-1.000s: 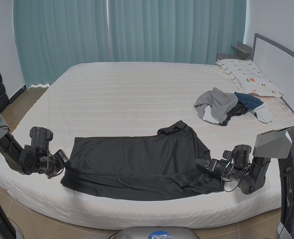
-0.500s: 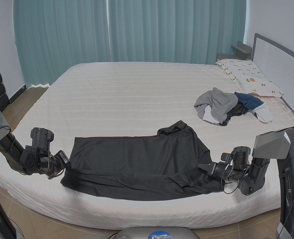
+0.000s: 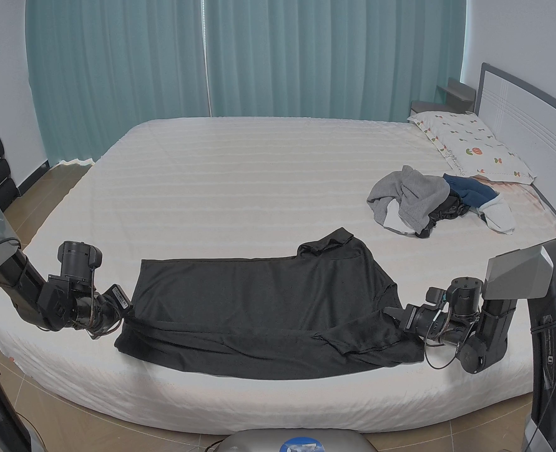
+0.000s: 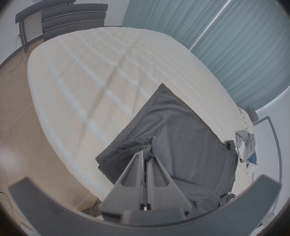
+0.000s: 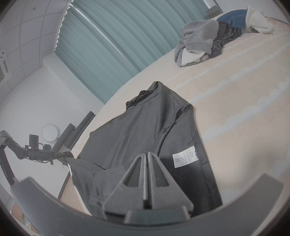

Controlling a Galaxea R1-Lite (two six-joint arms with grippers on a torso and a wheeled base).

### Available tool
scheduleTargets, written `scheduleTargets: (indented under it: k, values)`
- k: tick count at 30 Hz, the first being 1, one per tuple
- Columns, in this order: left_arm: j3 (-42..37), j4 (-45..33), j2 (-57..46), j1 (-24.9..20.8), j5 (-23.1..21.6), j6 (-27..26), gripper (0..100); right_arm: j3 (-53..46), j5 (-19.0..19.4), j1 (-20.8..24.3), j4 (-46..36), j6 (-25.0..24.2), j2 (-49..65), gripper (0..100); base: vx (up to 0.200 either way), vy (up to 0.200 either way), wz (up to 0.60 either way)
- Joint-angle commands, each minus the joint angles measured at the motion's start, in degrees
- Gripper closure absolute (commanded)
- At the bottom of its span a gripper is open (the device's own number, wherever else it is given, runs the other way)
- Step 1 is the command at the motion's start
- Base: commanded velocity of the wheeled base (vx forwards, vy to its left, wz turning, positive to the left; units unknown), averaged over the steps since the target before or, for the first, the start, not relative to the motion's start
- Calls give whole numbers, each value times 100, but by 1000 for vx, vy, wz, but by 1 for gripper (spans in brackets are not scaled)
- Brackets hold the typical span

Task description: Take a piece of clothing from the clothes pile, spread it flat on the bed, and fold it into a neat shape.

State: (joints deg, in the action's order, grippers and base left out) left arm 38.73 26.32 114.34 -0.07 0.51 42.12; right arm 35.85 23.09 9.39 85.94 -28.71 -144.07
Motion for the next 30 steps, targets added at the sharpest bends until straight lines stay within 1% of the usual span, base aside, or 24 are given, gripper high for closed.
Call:
scheduleTargets:
  k: [1,4,8,11,13,14,16,22,25,30]
  values:
    - [-15,-4,-34,7,10,-19,100,-421,73,-104,283,-47,327,100,0,0,0]
    - [-23,-4,-52,7,54,-37,100,-738,178,-192,379,-56,643,100,0,0,0]
    - [-76,-13,-175,7,63,-116,100,-1309,178,-271,388,-56,1250,100,0,0,0]
    - [-138,-4,-271,7,63,-151,100,-1511,187,-315,388,-73,1575,100,0,0,0]
    - [-278,-39,-456,7,63,-380,100,-1810,187,-350,388,-73,1926,100,0,0,0]
    - [-287,-39,-465,7,63,-397,100,-1819,187,-350,388,-73,1944,100,0,0,0]
    - [-384,-171,-658,7,72,-600,100,-2091,196,-411,388,-73,2269,100,0,0,0]
    - [-401,-514,-992,16,81,-696,100,-2680,214,-420,388,-65,2832,100,0,0,0]
    - [-436,-997,-1273,51,186,-1144,100,-3075,310,-420,388,-56,3183,100,0,0,0]
    - [-498,-1437,-1519,51,221,-1399,100,-3453,301,-429,388,6,3368,100,0,0,0]
